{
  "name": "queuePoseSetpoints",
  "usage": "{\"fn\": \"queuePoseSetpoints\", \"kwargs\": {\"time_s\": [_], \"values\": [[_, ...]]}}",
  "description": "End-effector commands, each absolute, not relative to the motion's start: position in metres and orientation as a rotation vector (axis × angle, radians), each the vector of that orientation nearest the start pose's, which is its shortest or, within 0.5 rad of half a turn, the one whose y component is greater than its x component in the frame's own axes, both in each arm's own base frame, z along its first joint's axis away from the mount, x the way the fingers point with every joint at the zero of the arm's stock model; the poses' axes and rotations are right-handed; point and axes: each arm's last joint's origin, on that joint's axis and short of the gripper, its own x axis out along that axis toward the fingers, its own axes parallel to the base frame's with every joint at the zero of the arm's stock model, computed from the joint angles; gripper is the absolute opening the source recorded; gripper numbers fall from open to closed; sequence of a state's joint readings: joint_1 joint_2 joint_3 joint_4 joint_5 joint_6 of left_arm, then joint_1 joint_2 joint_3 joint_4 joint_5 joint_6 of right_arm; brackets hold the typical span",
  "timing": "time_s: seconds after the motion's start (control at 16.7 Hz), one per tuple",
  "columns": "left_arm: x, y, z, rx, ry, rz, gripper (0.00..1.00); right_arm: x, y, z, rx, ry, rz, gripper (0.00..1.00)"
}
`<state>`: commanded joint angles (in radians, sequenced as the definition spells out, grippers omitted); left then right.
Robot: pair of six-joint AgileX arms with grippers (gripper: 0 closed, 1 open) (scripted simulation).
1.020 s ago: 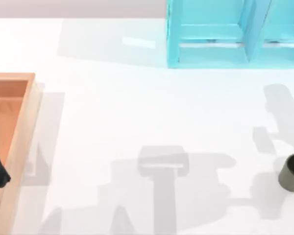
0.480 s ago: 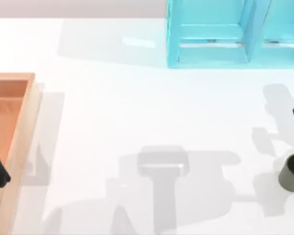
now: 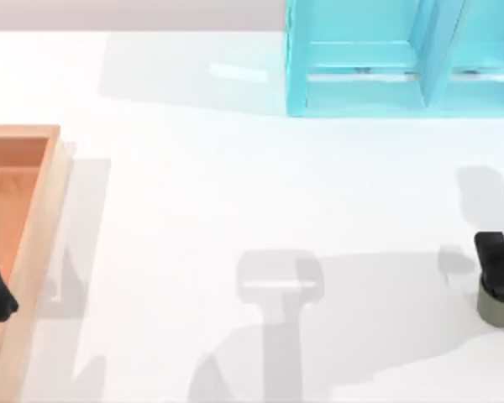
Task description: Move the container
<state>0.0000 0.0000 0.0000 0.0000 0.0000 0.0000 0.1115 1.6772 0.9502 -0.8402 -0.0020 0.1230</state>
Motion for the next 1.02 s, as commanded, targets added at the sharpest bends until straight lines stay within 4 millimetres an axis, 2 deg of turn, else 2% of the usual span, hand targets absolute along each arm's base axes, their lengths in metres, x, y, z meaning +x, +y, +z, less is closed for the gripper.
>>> {"fn": "queuePoseSetpoints", "kwargs": {"time_s": [0.3, 1.02], "values": [[0.1057, -0.0012, 0.16, 0.0, 0.0, 0.0, 1.0, 0.2737, 0.032, 0.1391, 0.009, 1.571, -0.006, 1.0], [0.1057, -0.0012, 0.16, 0.0, 0.0, 0.0, 1.0, 0.2737, 0.032, 0.1391, 0.009, 1.571, -0.006, 0.1]]}}
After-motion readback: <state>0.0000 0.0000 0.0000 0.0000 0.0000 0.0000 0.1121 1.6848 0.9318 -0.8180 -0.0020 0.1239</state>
